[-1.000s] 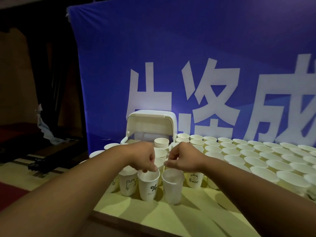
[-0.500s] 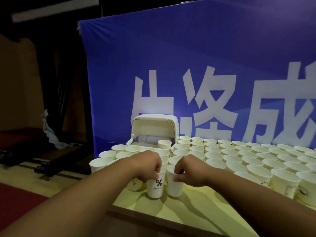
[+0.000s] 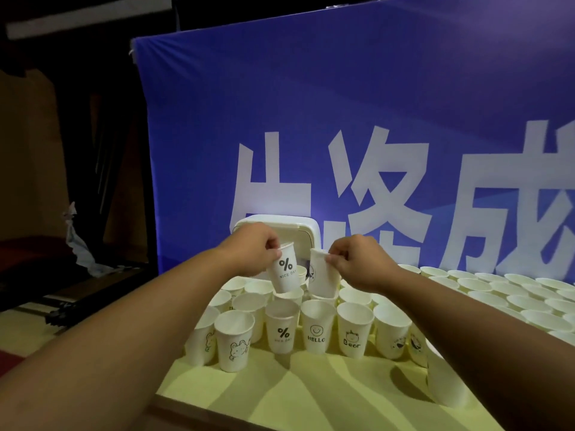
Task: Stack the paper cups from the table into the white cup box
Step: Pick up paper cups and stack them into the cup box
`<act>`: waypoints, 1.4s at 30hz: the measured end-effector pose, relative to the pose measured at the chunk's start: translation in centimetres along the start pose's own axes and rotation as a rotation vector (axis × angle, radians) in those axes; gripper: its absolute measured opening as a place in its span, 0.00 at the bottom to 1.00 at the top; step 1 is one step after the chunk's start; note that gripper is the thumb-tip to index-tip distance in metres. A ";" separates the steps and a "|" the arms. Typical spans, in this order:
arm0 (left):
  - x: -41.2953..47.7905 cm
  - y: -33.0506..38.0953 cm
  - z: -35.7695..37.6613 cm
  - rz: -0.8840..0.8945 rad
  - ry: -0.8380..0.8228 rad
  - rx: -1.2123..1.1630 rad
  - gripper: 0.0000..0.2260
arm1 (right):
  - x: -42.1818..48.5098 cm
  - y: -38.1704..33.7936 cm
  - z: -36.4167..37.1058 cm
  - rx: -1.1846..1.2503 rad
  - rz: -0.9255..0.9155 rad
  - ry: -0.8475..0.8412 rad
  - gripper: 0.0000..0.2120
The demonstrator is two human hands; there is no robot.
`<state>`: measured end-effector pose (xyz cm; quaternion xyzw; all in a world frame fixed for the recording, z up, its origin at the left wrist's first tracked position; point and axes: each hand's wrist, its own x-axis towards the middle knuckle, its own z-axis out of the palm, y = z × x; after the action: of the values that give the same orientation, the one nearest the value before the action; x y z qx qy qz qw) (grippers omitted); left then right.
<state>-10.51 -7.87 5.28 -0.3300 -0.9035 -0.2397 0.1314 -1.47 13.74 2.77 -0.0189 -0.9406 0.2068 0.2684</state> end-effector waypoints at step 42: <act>6.5 -7.3 8.0 -0.083 -0.060 0.040 0.09 | 12.1 3.8 13.3 -0.177 0.098 -0.192 0.12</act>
<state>-20.85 -5.13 -1.51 -0.2964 -0.9247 -0.2168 0.1008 -18.93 13.96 -3.02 -0.0684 -0.9745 0.1366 0.1642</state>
